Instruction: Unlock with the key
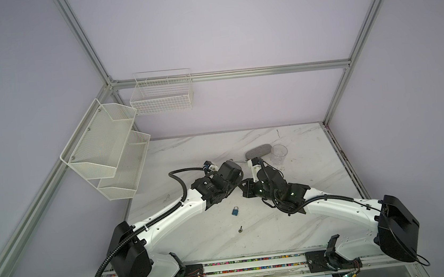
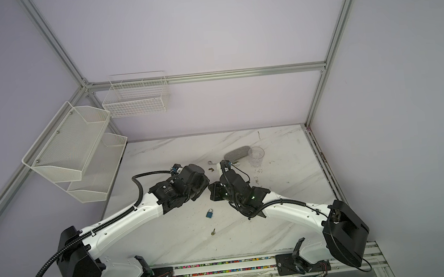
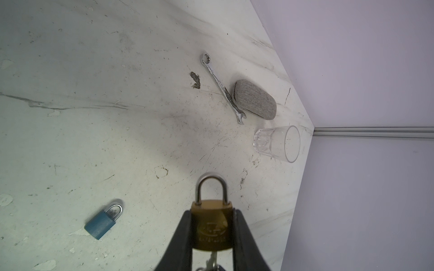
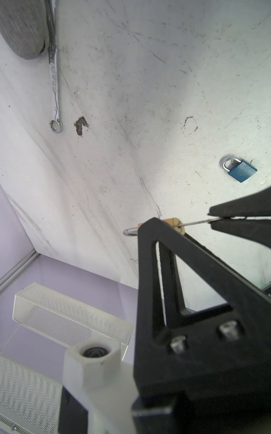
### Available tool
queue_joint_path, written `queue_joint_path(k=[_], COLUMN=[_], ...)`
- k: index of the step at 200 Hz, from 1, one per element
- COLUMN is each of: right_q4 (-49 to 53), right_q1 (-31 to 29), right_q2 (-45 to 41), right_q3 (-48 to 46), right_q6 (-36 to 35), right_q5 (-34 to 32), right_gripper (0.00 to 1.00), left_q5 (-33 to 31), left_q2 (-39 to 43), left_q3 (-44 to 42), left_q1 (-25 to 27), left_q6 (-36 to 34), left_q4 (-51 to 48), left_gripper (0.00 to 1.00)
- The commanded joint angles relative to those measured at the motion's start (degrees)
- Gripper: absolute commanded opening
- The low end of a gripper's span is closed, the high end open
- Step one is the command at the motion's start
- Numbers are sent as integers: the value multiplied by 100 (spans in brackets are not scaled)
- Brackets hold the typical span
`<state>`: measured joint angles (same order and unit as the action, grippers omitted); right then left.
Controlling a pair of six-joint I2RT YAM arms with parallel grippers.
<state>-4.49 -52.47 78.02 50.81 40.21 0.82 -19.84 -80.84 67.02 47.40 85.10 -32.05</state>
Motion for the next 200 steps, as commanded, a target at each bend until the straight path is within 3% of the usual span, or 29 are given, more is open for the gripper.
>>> queue_joint_path(k=[1,77,146,200], right_q4=[-51,-227,-230,-3], right_q1=[-33,-45,462,478], right_q2=[38,318,99,99], right_q3=[150,165,291,358], right_q6=[-34,89,181,324], right_q5=[-126,281,657,281], right_gripper=[0,0,0,0], left_q5=[31,-318,-294,-198], left_q2=[169,69,73,121], left_q3=[-23,238,196,222], left_q1=[33,212,314,314], left_q6=[33,-314,-520,-422], left_q4=[180,-93,-319,-354], left_gripper=[0,0,0,0])
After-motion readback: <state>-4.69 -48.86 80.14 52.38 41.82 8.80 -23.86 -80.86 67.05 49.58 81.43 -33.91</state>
